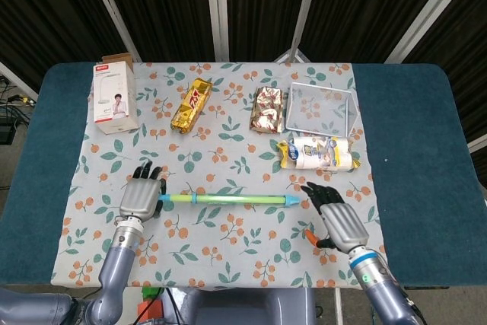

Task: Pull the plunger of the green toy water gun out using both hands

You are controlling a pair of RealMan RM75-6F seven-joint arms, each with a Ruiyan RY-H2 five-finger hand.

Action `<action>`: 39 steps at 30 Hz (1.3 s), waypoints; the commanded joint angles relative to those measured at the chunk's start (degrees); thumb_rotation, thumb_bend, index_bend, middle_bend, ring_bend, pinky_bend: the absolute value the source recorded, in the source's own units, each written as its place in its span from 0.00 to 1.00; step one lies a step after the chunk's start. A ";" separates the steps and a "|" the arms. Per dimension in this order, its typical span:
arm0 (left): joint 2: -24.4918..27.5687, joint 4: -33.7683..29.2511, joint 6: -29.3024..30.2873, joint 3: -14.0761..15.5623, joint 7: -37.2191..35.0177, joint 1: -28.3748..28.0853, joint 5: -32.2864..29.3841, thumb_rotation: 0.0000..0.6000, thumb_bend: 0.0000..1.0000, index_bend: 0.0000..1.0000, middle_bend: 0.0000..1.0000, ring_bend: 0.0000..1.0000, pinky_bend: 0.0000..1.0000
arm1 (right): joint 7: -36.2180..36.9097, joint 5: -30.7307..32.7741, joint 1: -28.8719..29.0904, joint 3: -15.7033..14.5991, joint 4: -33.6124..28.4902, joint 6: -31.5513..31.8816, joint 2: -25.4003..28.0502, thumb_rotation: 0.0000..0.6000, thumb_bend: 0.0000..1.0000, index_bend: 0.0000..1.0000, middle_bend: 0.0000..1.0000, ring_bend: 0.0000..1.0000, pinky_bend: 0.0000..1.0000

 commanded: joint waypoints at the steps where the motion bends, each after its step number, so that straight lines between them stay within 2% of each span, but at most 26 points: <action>1: 0.23 0.27 -0.53 0.12 -0.43 -0.09 0.01 1.00 0.64 0.58 0.14 0.00 0.11 | -9.26 9.25 5.94 2.24 3.32 2.80 -8.67 1.00 0.39 0.00 0.00 0.00 0.00; 8: 1.15 0.14 -1.44 -0.41 -1.59 -0.35 -0.11 1.00 0.64 0.58 0.14 0.00 0.11 | -14.13 14.75 9.49 2.92 8.55 7.11 -16.10 1.00 0.39 0.04 0.00 0.00 0.00; 23: 1.87 -0.75 -1.76 -0.10 -2.22 -0.84 -0.08 1.00 0.64 0.59 0.14 0.00 0.11 | -15.21 18.05 12.15 2.62 15.80 10.25 -23.20 1.00 0.39 0.29 0.00 0.00 0.00; 30: 2.36 -1.21 -1.68 -0.07 -2.24 -1.05 -0.26 1.00 0.64 0.59 0.14 0.00 0.11 | -13.61 17.91 12.06 1.81 18.54 9.89 -24.58 1.00 0.39 0.30 0.00 0.00 0.00; 39: 2.98 -2.29 -1.28 -0.01 -2.22 -1.17 -0.44 1.00 0.64 0.59 0.14 0.00 0.11 | -12.70 18.10 12.81 2.38 22.35 8.87 -25.90 1.00 0.39 0.30 0.00 0.00 0.00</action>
